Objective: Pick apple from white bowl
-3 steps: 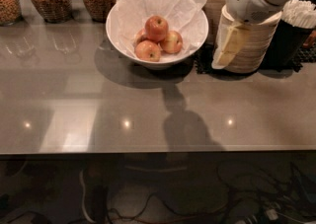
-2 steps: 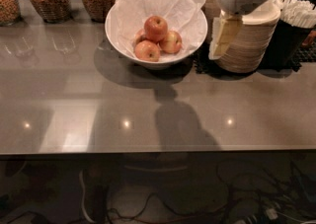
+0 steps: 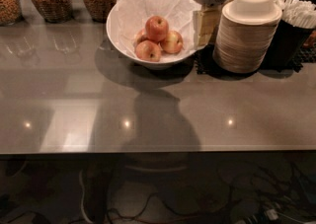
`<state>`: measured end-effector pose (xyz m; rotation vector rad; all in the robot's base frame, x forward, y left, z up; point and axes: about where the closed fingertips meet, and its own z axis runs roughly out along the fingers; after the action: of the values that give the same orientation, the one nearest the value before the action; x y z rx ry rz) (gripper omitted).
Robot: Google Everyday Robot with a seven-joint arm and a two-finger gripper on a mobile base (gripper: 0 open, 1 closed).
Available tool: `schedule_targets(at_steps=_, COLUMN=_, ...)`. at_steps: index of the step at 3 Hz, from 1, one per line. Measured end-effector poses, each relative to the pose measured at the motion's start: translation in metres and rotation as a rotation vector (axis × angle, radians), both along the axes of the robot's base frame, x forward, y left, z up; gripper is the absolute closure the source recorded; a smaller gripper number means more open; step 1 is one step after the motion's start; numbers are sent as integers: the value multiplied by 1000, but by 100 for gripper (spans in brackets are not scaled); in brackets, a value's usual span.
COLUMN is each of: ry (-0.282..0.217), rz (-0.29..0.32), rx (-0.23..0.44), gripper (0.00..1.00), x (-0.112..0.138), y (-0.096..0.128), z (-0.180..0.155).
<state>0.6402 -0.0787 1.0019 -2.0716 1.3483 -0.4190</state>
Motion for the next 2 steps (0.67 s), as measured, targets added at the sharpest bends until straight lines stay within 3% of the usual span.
schedule_targets(at_steps=1, ry=-26, rz=18, rx=1, gripper=0, x=3, y=2, z=-2)
schedule_targets(at_steps=2, ry=-48, rz=80, rx=0, gripper=0, x=20, y=16, z=-10)
